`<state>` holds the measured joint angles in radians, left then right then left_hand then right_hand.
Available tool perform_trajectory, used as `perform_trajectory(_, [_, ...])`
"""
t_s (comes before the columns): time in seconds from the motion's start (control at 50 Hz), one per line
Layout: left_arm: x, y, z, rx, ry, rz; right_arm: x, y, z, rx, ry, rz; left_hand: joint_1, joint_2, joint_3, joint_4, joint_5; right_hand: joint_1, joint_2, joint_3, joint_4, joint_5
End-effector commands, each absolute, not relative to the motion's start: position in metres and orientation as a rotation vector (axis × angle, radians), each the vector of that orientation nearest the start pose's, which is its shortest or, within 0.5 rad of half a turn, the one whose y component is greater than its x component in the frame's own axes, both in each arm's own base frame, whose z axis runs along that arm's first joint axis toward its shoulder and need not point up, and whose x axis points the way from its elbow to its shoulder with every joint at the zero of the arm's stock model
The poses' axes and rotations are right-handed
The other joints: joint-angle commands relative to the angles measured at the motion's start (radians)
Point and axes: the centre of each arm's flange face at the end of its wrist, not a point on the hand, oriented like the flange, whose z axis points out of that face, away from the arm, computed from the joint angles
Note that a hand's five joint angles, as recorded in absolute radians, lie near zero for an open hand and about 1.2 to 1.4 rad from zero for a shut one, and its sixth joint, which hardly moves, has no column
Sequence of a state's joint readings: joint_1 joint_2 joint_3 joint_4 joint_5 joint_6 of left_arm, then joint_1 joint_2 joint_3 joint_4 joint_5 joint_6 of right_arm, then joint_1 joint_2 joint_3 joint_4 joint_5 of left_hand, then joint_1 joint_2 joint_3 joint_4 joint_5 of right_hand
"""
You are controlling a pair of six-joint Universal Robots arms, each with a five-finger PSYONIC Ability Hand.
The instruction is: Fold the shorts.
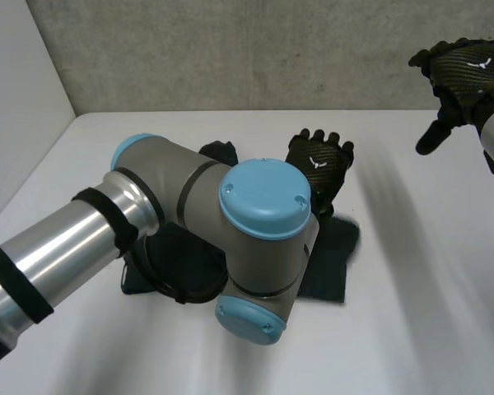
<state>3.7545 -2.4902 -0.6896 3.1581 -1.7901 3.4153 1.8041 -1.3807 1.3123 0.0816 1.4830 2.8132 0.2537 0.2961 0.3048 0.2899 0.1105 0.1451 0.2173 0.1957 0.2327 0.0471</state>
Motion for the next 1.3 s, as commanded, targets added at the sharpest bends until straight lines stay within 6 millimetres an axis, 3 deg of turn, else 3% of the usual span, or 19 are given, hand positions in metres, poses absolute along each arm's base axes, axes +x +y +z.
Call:
perform_trajectory(0.02, [-0.416,-0.218,0.249,1.077,2.2,-2.349,0.216,-0.298,0.31,-0.962,2.199,-2.114,-0.07,-0.112,-0.121,-0.106,-0.101,0.029,-0.043,-0.021,-0.058,-0.047])
perform_trajectory(0.14, [-0.379,-0.219,0.265,1.013,2.216,-2.302,0.219,-0.28,0.284,-1.11,2.263,-1.892,-0.07,-0.112,-0.121,-0.106,-0.101,0.029,-0.043,-0.021,-0.058,-0.047])
perform_trajectory(0.22, [-0.346,-0.232,0.266,0.929,2.23,-2.231,0.224,-0.263,0.256,-1.145,2.271,-1.734,-0.061,-0.103,-0.112,-0.097,-0.092,0.029,-0.043,-0.021,-0.058,-0.047])
perform_trajectory(0.32, [-0.31,-0.256,0.245,0.853,2.287,-2.083,0.239,-0.244,0.225,-1.106,2.202,-1.683,-0.046,-0.089,-0.097,-0.082,-0.078,0.029,-0.043,-0.021,-0.058,-0.047])
perform_trajectory(0.44, [-0.279,-0.282,0.224,0.808,2.356,-1.962,0.252,-0.229,0.196,-0.949,2.181,-1.585,-0.02,-0.062,-0.071,-0.056,-0.051,0.072,0.0,0.021,-0.016,-0.005])
perform_trajectory(0.5, [-0.266,-0.293,0.204,0.794,2.41,-1.867,0.258,-0.22,0.178,-0.918,2.197,-1.503,-0.017,-0.059,-0.068,-0.053,-0.048,0.131,0.058,0.08,0.043,0.054])
perform_trajectory(0.62, [-0.259,-0.301,0.179,0.79,2.468,-1.758,0.266,-0.207,0.157,-0.939,2.219,-1.473,0.062,0.02,0.011,0.026,0.031,0.251,0.179,0.2,0.163,0.174])
perform_trajectory(0.78, [-0.254,-0.299,0.156,0.831,2.528,-1.615,0.272,-0.204,0.141,-0.948,2.265,-1.569,0.063,0.02,0.011,0.026,0.031,0.345,0.273,0.294,0.257,0.268])
perform_trajectory(0.96, [-0.261,-0.292,0.148,0.876,2.54,-1.583,0.272,-0.209,0.126,-1.048,2.3,-1.614,0.109,0.067,0.058,0.073,0.078,0.477,0.405,0.426,0.39,0.401])
perform_trajectory(1.1, [-0.265,-0.291,0.148,0.882,2.533,-1.59,0.273,-0.212,0.12,-1.076,2.305,-1.617,0.5,0.457,0.449,0.463,0.468,0.788,0.716,0.737,0.7,0.711])
perform_trajectory(1.2, [-0.264,-0.292,0.148,0.877,2.529,-1.587,0.273,-0.218,0.121,-1.068,2.306,-1.629,0.924,0.882,0.873,0.888,0.893,1.25,1.178,1.2,1.163,1.174])
perform_trajectory(1.26, [-0.264,-0.291,0.151,0.876,2.527,-1.591,0.274,-0.221,0.125,-1.06,2.294,-1.657,1.142,1.1,1.091,1.106,1.111,1.251,1.179,1.201,1.164,1.175])
perform_trajectory(1.3, [-0.263,-0.287,0.151,0.883,2.537,-1.573,0.276,-0.228,0.132,-1.049,2.269,-1.703,1.143,1.1,1.091,1.106,1.111,1.251,1.179,1.201,1.164,1.175])
